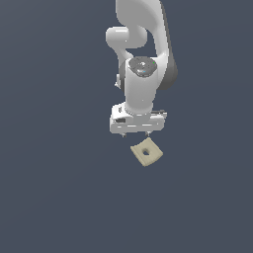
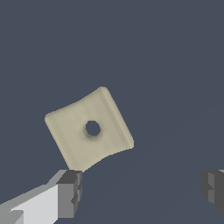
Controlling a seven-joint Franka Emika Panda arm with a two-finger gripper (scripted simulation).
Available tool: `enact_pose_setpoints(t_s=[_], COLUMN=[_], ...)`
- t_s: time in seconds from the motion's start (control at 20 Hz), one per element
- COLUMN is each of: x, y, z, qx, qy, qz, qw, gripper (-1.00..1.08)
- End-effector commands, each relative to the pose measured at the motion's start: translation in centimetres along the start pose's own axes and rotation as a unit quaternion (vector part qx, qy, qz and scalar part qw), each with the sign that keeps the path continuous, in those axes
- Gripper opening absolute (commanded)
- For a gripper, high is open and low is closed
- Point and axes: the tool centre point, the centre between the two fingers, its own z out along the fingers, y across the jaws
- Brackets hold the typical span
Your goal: Pick up the object and move it to a goal position.
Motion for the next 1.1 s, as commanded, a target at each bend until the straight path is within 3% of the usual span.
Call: enact_pose_setpoints(t_s=[0.0,0.65,1.05], x=[0.0,-0.1,0.3], y=[0.0,-0.1,-0.2], z=[0.0,0.2,1.6], qx=[0.0,0.009,0.032], qy=[0.0,-0.003,-0.016], qz=[0.0,0.004,-0.015], qw=[1.0,0.9999,0.9992], gripper=[0.68,0.68,0.68])
